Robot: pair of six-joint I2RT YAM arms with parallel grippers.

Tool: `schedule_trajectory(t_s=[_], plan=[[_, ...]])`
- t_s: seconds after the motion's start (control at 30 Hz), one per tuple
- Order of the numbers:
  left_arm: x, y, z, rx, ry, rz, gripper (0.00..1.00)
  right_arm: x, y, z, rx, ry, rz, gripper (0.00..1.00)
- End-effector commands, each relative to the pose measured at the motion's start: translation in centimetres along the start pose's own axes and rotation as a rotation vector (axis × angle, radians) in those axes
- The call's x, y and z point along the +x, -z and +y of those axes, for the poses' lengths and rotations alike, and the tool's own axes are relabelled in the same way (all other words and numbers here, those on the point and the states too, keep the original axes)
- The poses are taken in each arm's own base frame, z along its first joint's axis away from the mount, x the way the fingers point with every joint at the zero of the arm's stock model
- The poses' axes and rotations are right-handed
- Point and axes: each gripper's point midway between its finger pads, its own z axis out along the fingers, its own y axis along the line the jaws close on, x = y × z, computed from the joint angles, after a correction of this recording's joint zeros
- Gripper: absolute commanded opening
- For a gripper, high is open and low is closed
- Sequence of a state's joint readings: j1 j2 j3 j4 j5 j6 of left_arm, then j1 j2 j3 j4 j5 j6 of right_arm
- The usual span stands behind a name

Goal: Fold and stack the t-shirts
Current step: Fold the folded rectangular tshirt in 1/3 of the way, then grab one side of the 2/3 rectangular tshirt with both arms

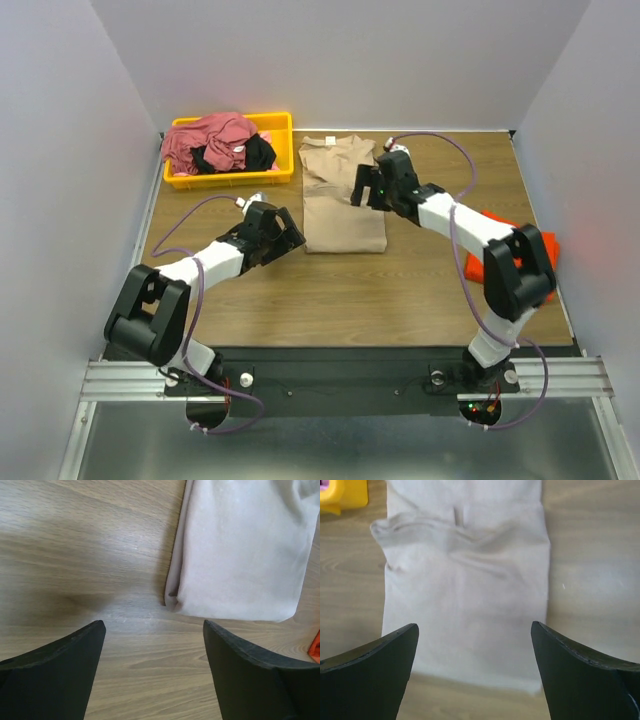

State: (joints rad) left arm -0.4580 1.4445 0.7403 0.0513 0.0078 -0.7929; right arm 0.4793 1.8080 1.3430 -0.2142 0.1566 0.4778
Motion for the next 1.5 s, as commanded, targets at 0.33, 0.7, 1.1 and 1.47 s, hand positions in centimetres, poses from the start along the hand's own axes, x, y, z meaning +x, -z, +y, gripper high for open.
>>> schedule_trajectory(t_s=[0.33, 0.7, 1.1, 1.47], plan=[[2.9, -4.4, -2.7, 0.077, -0.045, 0.133, 0.42, 9.9, 7.1, -4.7, 0.028, -0.236, 0.121, 0.94], [4.1, -6.4, -0.9, 0.002, -0.043, 0.168, 0.05, 9.5, 4.3, -4.8, 0.069, -0.185, 0.117, 0.71], [3.8, -6.0, 0.3, -0.046, -0.054, 0.138, 0.00, 11.1, 0.3, -5.8, 0.085, -0.127, 0.142, 0.43], [8.0, -0.8, 1.1, -0.003, -0.063, 0.160, 0.00, 16.4, 7.2, -4.6, -0.115, -0.196, 0.282, 0.00]])
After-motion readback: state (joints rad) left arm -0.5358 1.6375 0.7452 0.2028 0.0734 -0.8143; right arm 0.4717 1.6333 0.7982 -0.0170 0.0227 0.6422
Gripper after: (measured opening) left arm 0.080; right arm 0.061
